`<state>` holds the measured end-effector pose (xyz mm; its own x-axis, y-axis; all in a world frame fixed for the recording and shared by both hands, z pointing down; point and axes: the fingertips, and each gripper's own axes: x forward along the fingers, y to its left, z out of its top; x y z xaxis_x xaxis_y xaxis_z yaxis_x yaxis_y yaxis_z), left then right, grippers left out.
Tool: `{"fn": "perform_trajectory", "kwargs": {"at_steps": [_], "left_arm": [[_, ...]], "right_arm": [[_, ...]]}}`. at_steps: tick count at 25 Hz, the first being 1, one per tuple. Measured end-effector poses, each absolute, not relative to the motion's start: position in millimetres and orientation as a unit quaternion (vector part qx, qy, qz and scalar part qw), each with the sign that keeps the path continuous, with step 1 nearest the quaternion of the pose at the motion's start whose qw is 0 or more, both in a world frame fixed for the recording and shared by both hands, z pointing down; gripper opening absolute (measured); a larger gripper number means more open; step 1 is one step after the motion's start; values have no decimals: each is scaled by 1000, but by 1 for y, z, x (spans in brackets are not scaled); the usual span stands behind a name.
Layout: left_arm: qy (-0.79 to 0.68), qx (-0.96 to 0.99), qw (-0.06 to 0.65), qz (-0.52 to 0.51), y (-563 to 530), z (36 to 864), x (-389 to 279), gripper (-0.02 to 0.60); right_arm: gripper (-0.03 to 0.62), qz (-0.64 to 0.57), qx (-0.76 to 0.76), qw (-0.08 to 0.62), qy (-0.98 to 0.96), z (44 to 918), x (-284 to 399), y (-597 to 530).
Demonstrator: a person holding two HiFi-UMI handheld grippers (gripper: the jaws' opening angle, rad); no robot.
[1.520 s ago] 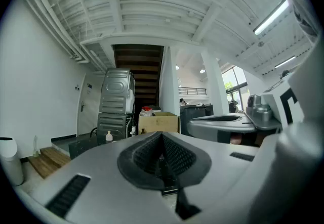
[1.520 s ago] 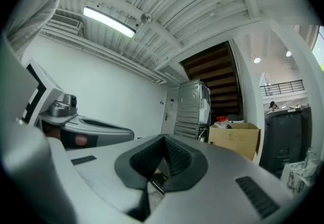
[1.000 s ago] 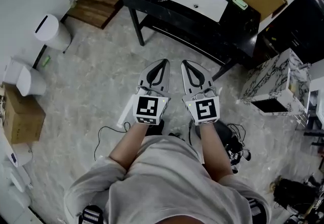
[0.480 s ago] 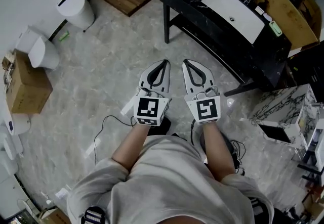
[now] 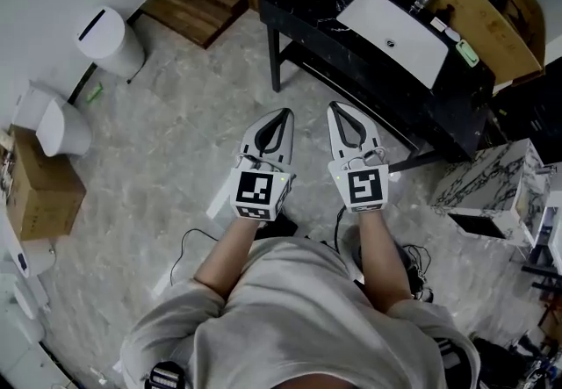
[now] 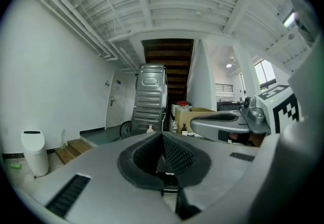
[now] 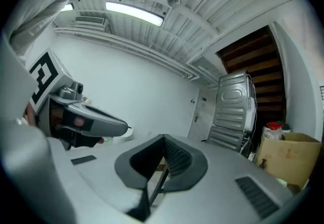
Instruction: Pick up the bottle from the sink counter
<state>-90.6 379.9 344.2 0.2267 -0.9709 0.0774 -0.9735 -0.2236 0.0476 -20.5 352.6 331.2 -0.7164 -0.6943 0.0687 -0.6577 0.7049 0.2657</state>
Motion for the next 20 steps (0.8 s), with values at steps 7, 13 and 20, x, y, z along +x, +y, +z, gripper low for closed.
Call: {"fn": "perform_trajectory", "kwargs": {"at_steps": [7, 13, 20], "left_arm": [[-585, 809, 51, 17, 345, 346, -111, 11], [-567, 821, 75, 10, 313, 356, -107, 11], [-565, 821, 80, 19, 248, 367, -111, 11]], "right_arm": [[8, -121, 395, 48, -909, 319, -46, 317], [8, -117, 413, 75, -900, 328, -39, 293], [8, -111, 437, 85, -889, 332, -8, 215]]}}
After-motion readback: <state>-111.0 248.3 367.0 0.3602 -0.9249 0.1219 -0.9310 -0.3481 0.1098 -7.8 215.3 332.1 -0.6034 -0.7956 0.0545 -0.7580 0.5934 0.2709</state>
